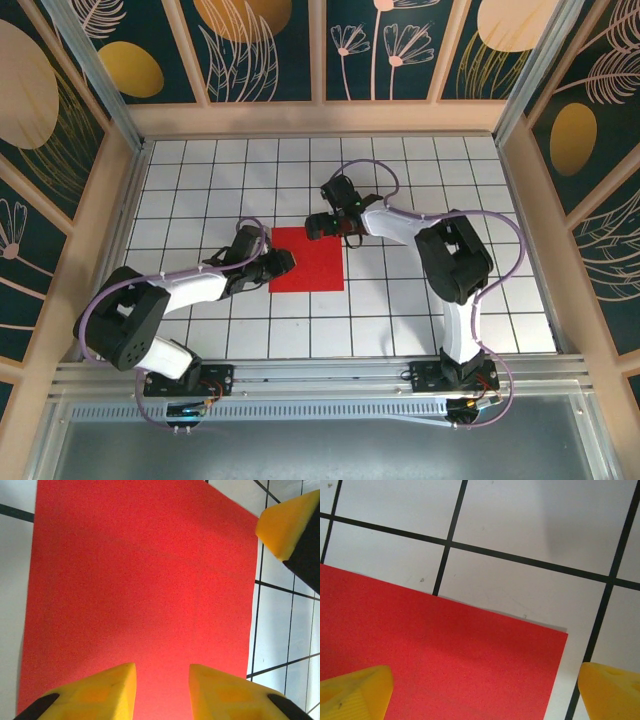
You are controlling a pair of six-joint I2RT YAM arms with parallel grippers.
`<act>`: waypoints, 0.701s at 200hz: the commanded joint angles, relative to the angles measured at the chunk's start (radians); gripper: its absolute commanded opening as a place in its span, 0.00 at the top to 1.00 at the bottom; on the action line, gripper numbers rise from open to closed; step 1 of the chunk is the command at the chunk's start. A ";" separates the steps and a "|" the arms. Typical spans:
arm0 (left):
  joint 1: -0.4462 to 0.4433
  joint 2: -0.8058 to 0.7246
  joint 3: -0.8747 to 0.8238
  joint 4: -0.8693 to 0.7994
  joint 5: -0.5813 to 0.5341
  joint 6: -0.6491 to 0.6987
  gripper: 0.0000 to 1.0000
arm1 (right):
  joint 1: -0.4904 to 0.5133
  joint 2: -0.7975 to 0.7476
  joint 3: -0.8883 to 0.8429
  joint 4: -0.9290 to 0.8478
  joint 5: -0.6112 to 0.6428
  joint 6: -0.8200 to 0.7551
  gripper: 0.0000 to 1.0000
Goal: Fold a paper plane with a square sheet of paper (fold left side to right side)
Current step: Pick up the square sheet of paper from the center of the table.
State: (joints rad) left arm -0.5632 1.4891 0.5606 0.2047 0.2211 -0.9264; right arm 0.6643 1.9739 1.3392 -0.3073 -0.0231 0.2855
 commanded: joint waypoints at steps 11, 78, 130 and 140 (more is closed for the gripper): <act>-0.007 0.032 -0.007 -0.003 0.009 0.016 0.70 | 0.013 0.039 0.041 -0.032 0.028 -0.021 0.05; -0.006 0.068 -0.020 -0.004 -0.003 0.024 0.74 | 0.030 0.085 0.058 -0.042 0.031 -0.026 0.04; -0.007 0.104 -0.028 0.001 -0.025 0.026 0.76 | 0.054 0.091 0.057 -0.062 0.013 -0.019 0.04; -0.007 0.109 -0.031 0.008 -0.025 0.024 0.76 | 0.060 0.090 0.058 -0.068 0.008 -0.020 0.05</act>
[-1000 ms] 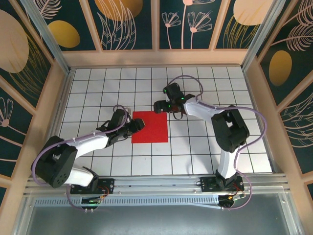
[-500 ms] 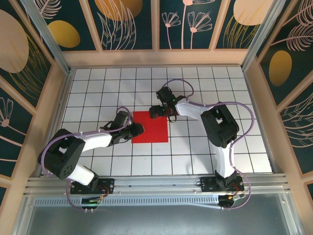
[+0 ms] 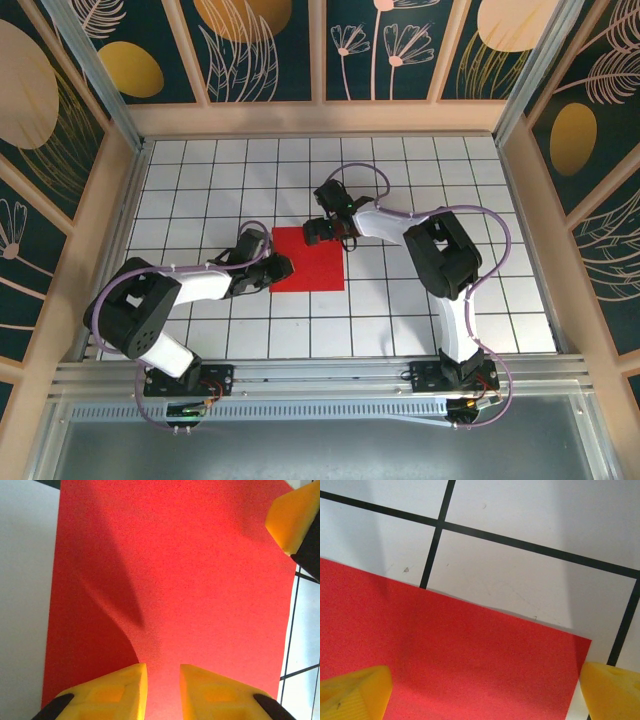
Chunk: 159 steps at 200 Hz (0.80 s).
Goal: Fold a paper plane with a square sheet of paper (fold left side to right side)
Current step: Pick up the square sheet of paper from the center of the table.
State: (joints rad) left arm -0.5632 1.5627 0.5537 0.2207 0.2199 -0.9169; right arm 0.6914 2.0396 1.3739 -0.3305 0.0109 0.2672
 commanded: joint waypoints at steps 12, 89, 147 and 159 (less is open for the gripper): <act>-0.007 0.039 -0.025 -0.002 -0.024 0.012 0.77 | 0.041 0.020 0.025 -0.054 -0.035 -0.002 0.05; -0.007 0.019 -0.035 0.032 -0.014 -0.004 0.77 | 0.073 -0.011 0.033 -0.124 -0.078 0.000 0.16; -0.007 0.014 -0.038 0.057 -0.001 -0.016 0.76 | 0.074 -0.009 0.045 -0.154 -0.110 -0.007 0.36; -0.006 0.010 -0.042 0.068 0.003 -0.022 0.75 | 0.073 -0.013 0.045 -0.154 -0.119 -0.008 0.40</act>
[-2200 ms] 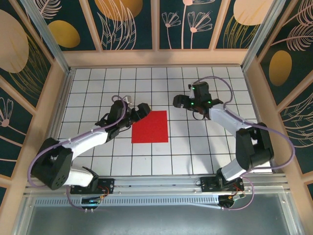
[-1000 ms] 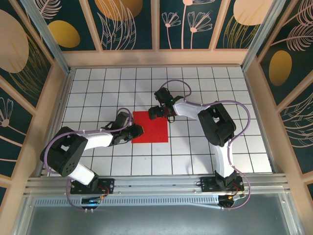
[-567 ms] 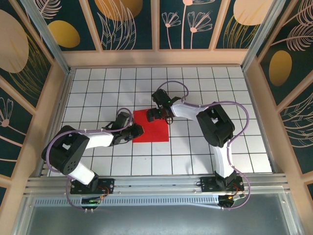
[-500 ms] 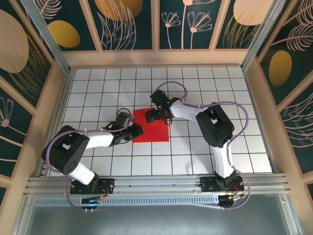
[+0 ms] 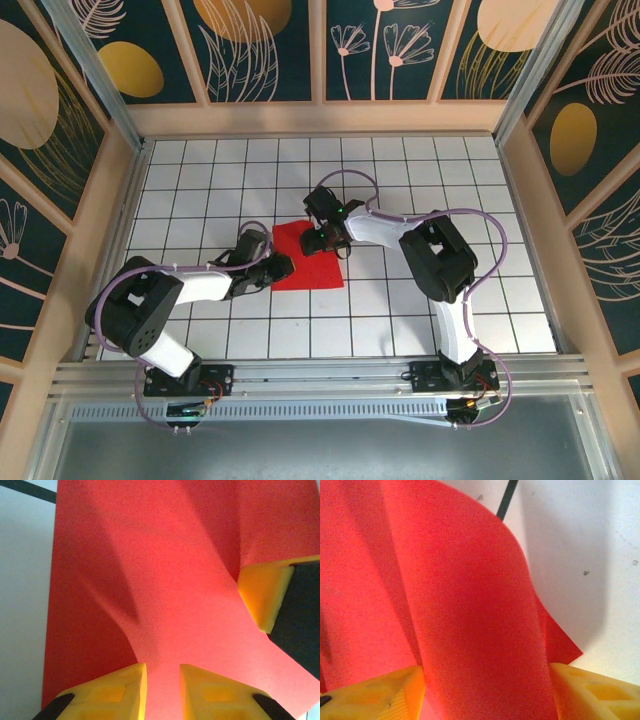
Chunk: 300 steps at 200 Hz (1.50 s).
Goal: Fold a paper plane with a square sheet of paper (fold left side to right side)
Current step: Pick up the square sheet of paper from the center of the table.
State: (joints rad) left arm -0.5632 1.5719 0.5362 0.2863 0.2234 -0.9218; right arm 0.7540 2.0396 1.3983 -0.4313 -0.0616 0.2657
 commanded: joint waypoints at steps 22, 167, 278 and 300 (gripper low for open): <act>-0.007 -0.020 -0.030 0.017 0.002 -0.019 0.70 | 0.007 -0.019 0.019 -0.050 -0.081 -0.010 0.47; 0.264 -0.472 -0.182 0.001 0.118 0.089 0.25 | -0.115 -0.117 -0.114 0.106 -0.463 -0.035 0.71; 0.364 -0.666 -0.321 0.374 0.463 0.030 0.06 | -0.284 -0.306 -0.270 0.252 -0.761 -0.075 0.75; 0.364 -0.665 -0.313 0.419 0.517 0.033 0.06 | -0.312 -0.365 -0.284 0.260 -0.830 -0.089 0.75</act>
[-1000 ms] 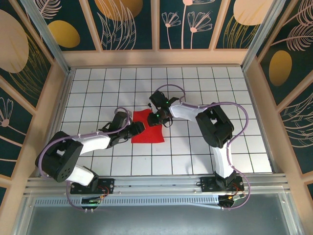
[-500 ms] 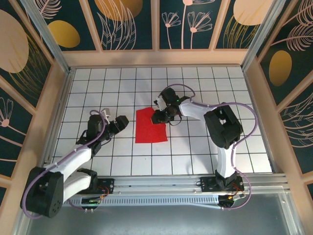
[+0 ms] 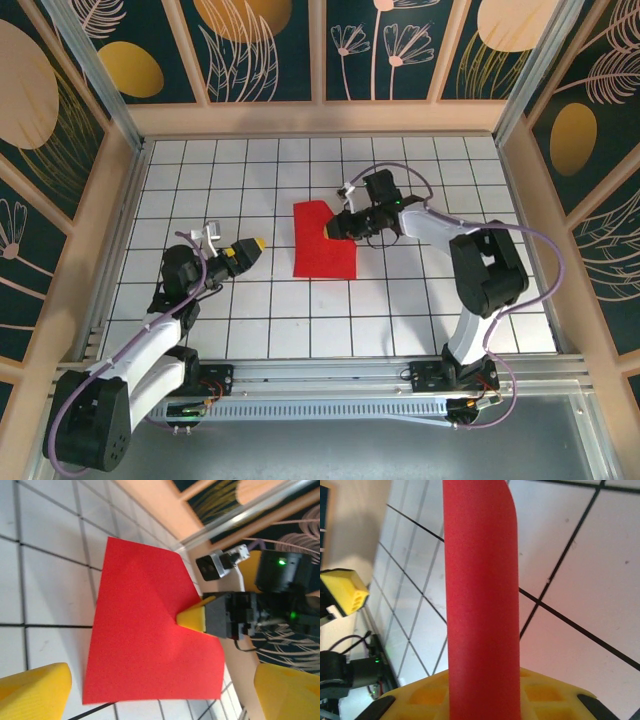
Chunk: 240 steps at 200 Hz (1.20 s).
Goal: Fold a paper plane with a square sheet of paper (fold left side to right side)
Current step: Pick up the square sheet of paper from the center of the table, then place a square sheet of paper at the center of the table.
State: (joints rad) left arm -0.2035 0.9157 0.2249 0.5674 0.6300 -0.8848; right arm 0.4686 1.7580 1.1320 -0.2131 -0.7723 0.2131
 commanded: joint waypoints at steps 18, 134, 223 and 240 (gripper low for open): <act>0.004 0.001 0.021 0.148 0.147 0.014 0.06 | -0.043 -0.133 -0.020 0.028 -0.169 -0.056 0.76; -0.006 0.111 0.221 0.195 0.294 0.114 0.01 | -0.049 -0.407 0.004 0.013 -0.449 -0.080 0.77; -0.120 0.218 0.337 0.166 0.346 0.280 0.01 | 0.058 -0.425 0.028 -0.031 -0.480 -0.118 0.78; -0.135 0.231 0.365 0.146 0.364 0.297 0.01 | 0.068 -0.424 0.029 -0.031 -0.476 -0.120 0.78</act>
State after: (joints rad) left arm -0.3183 1.1351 0.5297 0.7086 0.9401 -0.6655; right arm 0.5179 1.3506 1.1252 -0.2295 -1.2247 0.1200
